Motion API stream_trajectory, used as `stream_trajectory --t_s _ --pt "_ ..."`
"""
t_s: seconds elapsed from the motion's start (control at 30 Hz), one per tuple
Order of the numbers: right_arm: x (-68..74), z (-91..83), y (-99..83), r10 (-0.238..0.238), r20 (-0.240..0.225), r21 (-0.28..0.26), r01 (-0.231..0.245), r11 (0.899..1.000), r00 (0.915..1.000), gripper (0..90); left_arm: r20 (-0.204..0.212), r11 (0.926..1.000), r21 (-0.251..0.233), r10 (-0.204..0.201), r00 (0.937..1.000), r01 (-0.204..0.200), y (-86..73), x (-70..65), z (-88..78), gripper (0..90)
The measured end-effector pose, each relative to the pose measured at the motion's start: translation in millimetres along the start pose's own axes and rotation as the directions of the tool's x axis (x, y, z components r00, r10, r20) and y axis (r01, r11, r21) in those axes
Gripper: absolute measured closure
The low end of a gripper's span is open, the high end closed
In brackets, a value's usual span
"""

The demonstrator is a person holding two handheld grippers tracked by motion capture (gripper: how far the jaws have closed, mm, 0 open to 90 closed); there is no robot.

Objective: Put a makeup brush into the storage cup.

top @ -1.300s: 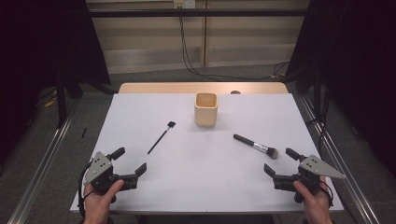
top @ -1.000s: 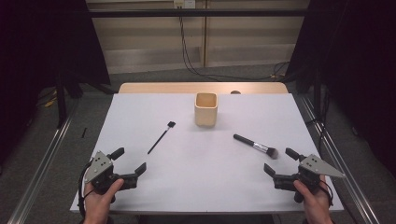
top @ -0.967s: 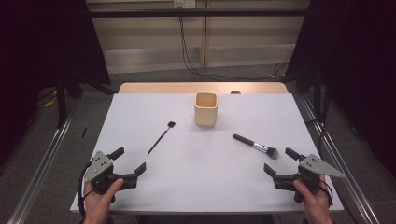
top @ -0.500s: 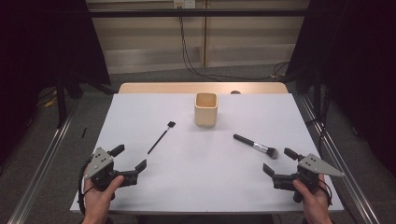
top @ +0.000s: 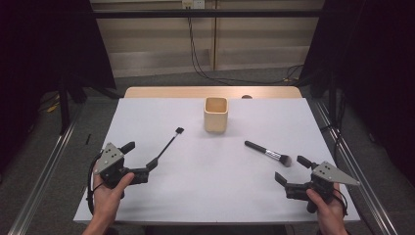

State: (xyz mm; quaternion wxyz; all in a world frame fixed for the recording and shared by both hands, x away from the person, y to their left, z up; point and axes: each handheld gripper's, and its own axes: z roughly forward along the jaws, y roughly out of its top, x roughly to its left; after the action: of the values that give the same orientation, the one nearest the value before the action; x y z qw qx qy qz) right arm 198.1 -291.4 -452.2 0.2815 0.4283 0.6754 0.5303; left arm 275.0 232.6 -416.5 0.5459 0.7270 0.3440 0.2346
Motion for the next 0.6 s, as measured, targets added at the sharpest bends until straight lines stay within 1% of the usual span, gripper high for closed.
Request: stream_trajectory --t_s 0.1,0.23,0.37,0.4,0.47,0.57,0.6 --pt "0.1 0.0 0.0 0.001 -0.002 0.001 -0.001 1.000 1.0000 0.2 0.004 0.9999 0.009 0.009 1.0000 -0.009 1.4 1.1 4.3 3.8" --pt "0.2 0.1 -0.1 0.001 -0.003 0.002 -0.001 1.000 1.0000 0.2 0.017 0.9997 0.022 -0.010 0.9998 0.010 3.7 4.3 10.2 3.9" --pt "0.1 0.4 -0.2 -0.005 -0.005 0.006 0.005 1.000 1.0000 0.2 0.011 0.9998 0.015 -0.010 0.9999 0.010 9.7 9.9 15.4 3.9" --pt "0.2 0.5 -0.2 -0.005 -0.007 0.007 0.005 1.000 1.0000 0.2 0.011 0.9998 0.009 -0.018 0.9998 0.018 12.5 12.0 18.7 3.9" --pt "0.4 0.5 -0.2 -0.004 -0.007 0.006 0.004 1.000 1.0000 0.2 0.010 0.9999 0.006 -0.013 0.9999 0.013 13.8 13.4 20.5 3.8" --pt "0.3 0.1 -0.1 -0.005 -0.008 0.007 0.005 1.000 1.0000 0.2 0.010 0.9997 0.006 -0.024 0.9996 0.024 16.7 16.1 26.4 3.9" --pt "0.3 0.1 -0.1 -0.005 -0.008 0.007 0.005 1.000 1.0000 0.2 0.011 0.9998 0.009 -0.020 0.9997 0.020 17.3 16.7 28.7 3.9"
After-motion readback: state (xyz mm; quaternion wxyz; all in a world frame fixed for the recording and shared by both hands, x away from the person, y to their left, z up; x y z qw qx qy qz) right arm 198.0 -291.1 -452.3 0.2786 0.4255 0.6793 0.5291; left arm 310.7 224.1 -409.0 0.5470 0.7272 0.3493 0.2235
